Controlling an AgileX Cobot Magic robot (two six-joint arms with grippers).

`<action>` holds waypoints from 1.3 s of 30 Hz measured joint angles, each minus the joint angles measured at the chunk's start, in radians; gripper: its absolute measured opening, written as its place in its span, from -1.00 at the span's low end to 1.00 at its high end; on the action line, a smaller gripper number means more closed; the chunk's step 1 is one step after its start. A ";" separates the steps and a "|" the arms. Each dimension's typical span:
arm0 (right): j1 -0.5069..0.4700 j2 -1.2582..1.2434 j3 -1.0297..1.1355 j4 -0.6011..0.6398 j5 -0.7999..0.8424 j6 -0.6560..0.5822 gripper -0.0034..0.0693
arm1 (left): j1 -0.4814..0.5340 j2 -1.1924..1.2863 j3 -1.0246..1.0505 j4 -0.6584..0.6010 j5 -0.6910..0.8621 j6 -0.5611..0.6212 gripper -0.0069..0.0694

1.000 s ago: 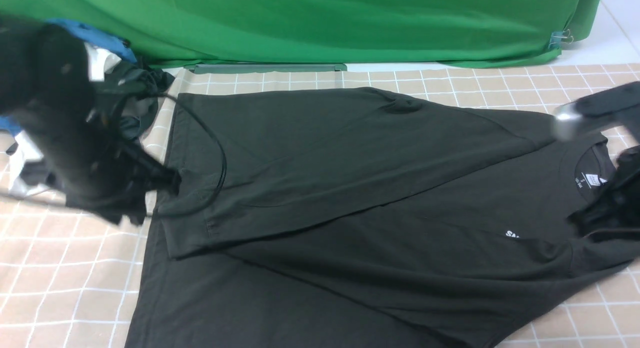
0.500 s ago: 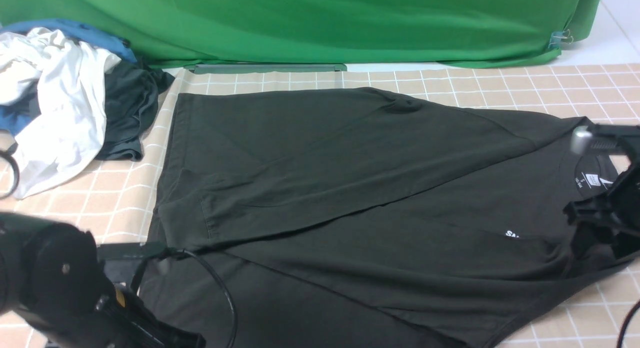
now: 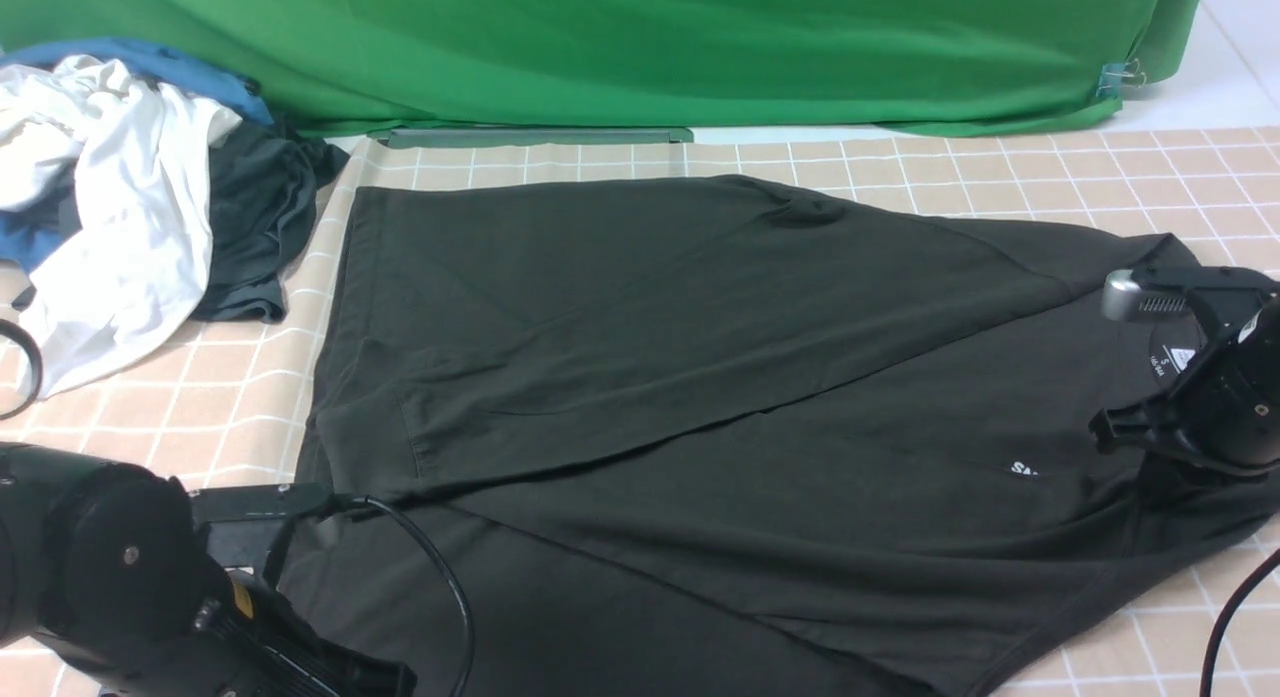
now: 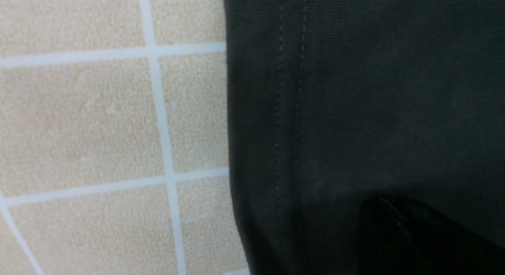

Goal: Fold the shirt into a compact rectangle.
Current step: 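Grasp the near edge of the shirt at its hem and shoulder corners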

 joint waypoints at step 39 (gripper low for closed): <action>0.283 -0.204 -0.003 -0.026 0.199 0.019 -0.57 | -0.001 -0.021 0.074 0.130 0.003 -0.149 0.58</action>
